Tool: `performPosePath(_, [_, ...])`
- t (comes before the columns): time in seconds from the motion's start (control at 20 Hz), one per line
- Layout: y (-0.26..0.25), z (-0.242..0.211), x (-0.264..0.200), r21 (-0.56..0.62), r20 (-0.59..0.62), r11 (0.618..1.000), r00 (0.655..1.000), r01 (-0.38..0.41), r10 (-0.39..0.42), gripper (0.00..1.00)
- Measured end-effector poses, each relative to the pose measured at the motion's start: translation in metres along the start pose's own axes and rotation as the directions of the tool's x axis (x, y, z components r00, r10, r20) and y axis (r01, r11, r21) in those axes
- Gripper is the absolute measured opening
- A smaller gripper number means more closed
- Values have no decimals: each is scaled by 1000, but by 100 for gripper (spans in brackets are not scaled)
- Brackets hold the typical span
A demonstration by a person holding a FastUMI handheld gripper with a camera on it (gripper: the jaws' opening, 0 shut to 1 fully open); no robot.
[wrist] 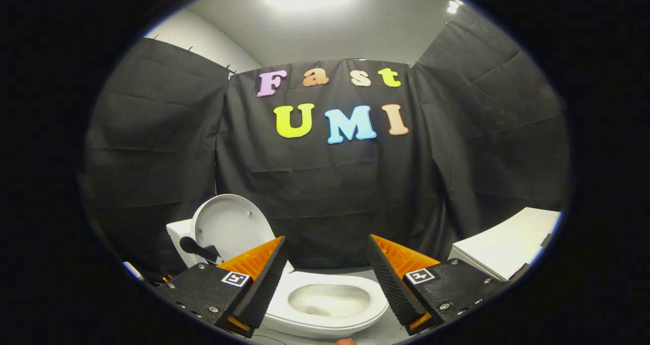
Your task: Open the toilet lid.
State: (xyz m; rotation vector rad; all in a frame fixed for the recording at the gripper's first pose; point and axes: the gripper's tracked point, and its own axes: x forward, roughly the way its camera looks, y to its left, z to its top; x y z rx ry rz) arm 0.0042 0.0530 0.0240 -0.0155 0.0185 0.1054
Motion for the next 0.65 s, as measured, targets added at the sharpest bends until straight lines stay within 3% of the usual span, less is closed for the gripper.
performPosePath(0.65, [-11, 5, -2, -6, 9, 1000, 1000, 30, -30, 95])
